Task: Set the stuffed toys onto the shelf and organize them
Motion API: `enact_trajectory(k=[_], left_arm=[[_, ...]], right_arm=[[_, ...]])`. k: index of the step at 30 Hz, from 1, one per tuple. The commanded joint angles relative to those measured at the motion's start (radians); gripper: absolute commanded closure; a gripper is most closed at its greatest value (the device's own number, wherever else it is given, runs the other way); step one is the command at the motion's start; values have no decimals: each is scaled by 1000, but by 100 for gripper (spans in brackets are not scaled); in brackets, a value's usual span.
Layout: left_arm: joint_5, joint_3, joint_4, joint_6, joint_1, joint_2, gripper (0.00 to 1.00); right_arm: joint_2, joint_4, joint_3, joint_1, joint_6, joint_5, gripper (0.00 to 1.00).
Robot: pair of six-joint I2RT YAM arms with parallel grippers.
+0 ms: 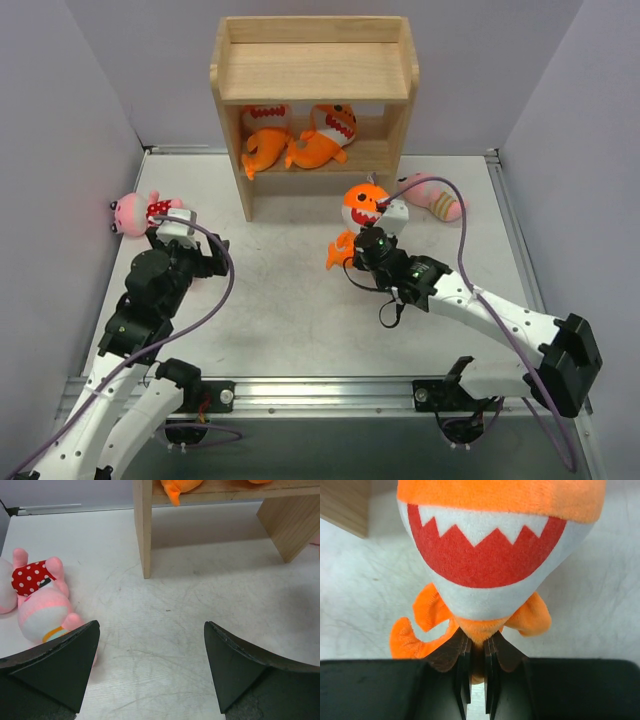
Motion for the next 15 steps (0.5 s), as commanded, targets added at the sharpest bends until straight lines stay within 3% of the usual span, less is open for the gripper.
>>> enact_trajectory(k=[1, 8, 15], left_arm=[[56, -2, 48, -2, 0, 22, 6], [202, 75, 109, -7, 1, 171, 6], [307, 268, 198, -48, 3, 434, 7]], right_arm=[[-69, -50, 102, -30, -132, 57, 100], [-55, -61, 247, -158, -260, -56, 100], [-37, -50, 313, -187, -349, -85, 100]])
